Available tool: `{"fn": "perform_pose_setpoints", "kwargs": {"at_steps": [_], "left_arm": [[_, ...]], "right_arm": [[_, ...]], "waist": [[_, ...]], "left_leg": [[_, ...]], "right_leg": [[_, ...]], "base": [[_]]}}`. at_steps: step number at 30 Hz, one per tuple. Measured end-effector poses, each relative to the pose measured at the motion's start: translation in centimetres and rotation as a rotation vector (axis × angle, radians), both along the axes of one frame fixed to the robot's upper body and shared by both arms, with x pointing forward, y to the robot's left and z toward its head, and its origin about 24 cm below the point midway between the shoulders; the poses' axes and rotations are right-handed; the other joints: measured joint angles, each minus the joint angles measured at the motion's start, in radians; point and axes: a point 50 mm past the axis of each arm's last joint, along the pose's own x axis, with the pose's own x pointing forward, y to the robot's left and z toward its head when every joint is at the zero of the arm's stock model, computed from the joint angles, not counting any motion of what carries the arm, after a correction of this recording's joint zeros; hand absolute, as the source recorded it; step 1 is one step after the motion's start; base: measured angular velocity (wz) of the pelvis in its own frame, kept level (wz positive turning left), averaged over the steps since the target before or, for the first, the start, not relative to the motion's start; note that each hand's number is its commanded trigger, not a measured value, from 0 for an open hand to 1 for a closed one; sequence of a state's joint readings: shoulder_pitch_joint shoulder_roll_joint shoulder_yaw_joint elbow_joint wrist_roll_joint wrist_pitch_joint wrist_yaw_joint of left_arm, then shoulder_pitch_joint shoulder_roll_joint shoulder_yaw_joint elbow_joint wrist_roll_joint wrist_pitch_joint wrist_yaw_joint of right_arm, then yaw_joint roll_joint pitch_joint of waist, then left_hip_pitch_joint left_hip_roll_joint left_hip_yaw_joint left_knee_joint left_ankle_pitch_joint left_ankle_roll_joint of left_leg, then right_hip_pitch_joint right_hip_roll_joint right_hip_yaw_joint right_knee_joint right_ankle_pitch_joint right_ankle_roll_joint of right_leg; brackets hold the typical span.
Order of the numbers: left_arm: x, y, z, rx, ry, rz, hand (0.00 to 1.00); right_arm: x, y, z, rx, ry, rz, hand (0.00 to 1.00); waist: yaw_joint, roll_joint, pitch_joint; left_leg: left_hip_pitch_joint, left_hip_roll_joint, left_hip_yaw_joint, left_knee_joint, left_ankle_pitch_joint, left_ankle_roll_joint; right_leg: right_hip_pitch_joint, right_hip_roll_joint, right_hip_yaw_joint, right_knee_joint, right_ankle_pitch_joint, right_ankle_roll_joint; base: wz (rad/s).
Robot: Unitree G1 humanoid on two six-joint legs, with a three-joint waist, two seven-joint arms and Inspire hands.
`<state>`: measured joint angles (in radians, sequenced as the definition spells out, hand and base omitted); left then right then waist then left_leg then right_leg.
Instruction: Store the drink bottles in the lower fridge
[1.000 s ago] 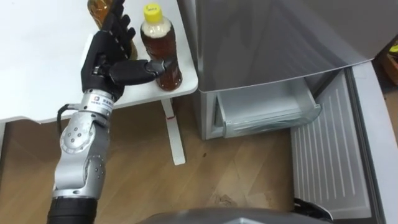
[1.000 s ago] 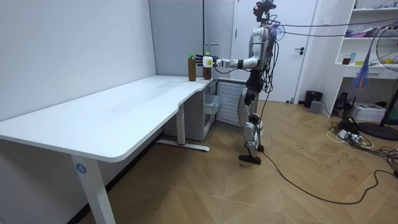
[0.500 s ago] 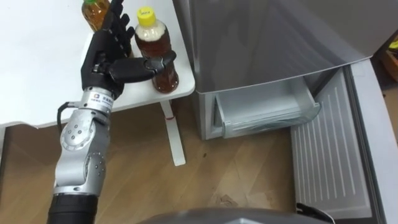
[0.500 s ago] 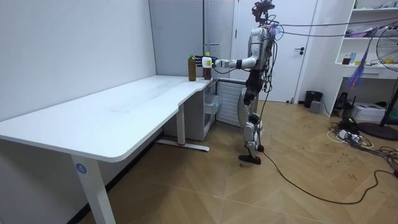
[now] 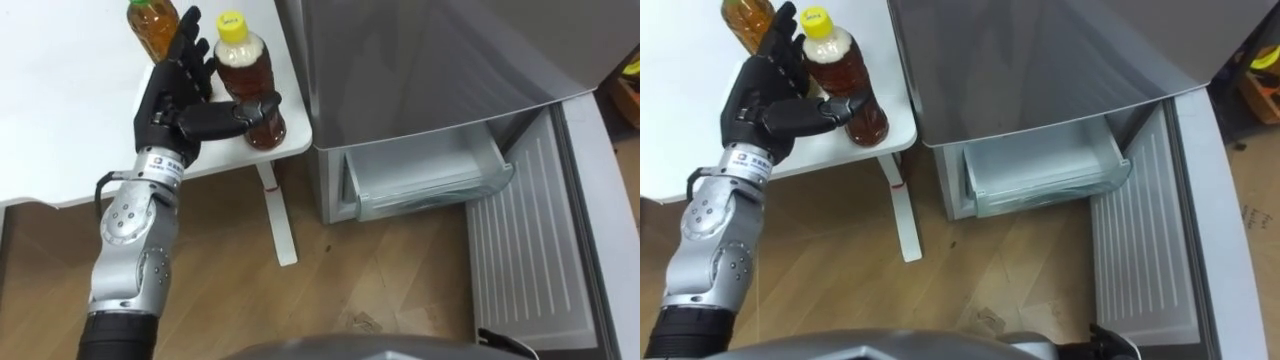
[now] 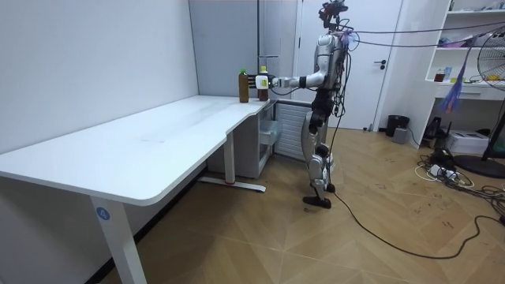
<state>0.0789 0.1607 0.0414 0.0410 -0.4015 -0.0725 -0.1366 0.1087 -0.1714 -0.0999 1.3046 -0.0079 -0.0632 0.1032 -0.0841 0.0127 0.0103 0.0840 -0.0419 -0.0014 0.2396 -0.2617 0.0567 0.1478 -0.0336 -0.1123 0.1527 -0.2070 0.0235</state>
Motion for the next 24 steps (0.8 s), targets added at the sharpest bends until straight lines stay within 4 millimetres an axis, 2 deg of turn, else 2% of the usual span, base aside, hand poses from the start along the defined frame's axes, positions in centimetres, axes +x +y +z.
{"fn": "perform_pose_setpoints", "kwargs": {"at_steps": [8,24], "left_arm": [[0.05,0.24,0.12,0.008,-0.002,0.006,0.00],[0.75,-0.03,0.57,0.007,-0.006,-0.015,0.00]], "right_arm": [[-0.20,-0.08,0.00,-0.014,0.005,-0.004,0.00],[-0.68,-0.15,-0.05,-0.028,0.068,0.068,0.00]], "waist": [[0.000,0.006,0.0028],[-0.006,0.000,0.0048]], "left_leg": [[-0.004,0.001,0.001,0.000,0.000,0.000],[0.000,0.002,0.018,-0.003,0.000,0.000]], "right_leg": [[-0.005,0.000,0.000,0.001,0.000,0.000],[-0.005,0.001,0.022,0.001,0.000,0.000]], "base": [[0.00],[-0.02]]}}
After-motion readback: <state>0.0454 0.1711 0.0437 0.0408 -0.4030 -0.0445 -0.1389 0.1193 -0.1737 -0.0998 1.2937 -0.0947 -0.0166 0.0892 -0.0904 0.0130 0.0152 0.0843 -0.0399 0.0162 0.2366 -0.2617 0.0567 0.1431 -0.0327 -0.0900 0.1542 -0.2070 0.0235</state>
